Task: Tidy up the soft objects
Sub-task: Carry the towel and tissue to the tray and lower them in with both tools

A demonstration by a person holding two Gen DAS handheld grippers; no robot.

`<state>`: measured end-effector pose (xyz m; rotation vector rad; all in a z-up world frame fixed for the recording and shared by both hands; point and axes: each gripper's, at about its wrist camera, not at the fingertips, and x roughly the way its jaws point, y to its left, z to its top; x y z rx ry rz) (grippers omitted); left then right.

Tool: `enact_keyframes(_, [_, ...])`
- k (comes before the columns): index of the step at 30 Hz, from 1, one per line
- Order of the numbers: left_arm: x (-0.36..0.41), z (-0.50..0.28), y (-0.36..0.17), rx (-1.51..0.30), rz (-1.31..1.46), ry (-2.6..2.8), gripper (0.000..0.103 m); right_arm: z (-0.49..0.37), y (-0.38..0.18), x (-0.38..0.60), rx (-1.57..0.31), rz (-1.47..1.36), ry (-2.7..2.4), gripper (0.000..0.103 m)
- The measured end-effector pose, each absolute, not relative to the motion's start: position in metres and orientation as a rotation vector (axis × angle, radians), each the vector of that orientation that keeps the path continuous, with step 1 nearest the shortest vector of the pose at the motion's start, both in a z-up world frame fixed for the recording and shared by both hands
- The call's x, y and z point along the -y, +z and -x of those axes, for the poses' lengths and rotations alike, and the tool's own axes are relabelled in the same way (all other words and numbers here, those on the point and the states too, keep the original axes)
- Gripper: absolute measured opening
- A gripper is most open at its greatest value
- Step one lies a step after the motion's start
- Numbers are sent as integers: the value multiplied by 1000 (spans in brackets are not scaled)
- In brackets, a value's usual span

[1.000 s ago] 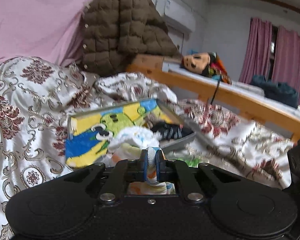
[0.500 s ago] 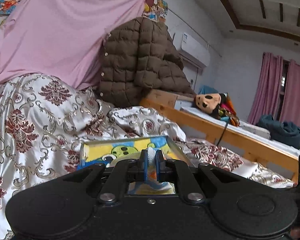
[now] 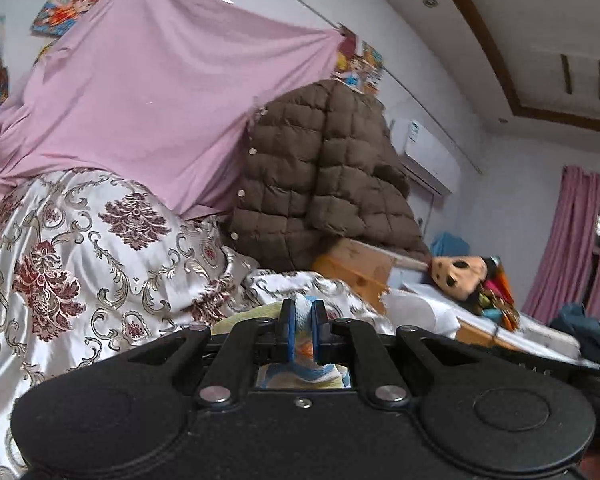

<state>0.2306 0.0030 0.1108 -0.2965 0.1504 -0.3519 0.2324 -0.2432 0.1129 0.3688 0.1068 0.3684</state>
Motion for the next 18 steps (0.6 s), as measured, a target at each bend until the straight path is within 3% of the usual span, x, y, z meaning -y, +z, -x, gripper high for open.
enact_keyframes(18, [-49,-332,54,-239,564,-247,7,-335,39,254,-225,-499,138,1])
